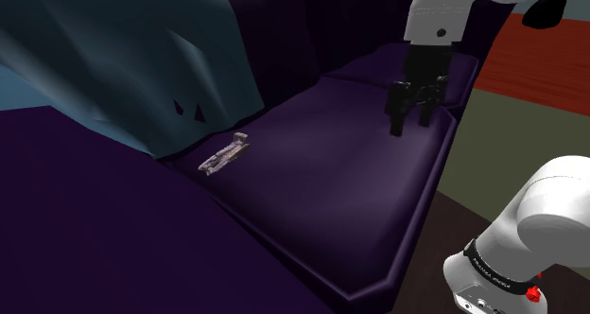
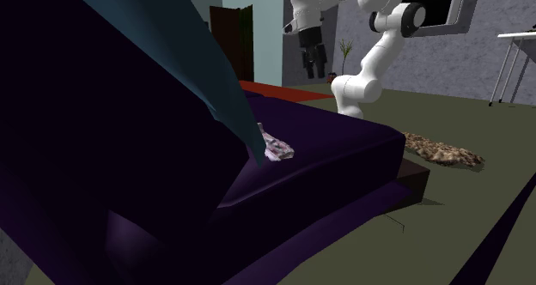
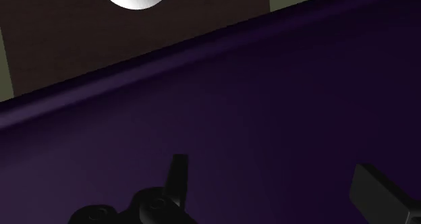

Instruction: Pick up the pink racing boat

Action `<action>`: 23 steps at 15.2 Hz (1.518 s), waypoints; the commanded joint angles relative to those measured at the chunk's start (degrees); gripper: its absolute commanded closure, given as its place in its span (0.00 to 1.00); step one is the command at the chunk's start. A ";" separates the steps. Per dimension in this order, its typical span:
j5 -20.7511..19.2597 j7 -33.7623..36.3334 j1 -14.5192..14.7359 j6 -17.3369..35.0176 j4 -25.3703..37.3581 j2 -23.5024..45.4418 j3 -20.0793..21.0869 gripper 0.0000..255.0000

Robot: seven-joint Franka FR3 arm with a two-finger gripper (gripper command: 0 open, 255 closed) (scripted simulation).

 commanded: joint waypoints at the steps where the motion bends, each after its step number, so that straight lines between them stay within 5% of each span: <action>1: 2.62 5.49 -0.29 1.94 0.12 1.15 2.83 0.00; 7: 8.61 21.32 -1.57 8.35 4.01 8.00 11.67 0.00; 13: 10.50 37.19 -4.22 15.49 10.80 18.01 20.22 0.00; 18: 7.68 51.35 -6.90 21.27 18.37 28.61 26.92 0.00; 23: -0.11 67.08 -8.12 25.85 27.62 41.41 31.98 0.00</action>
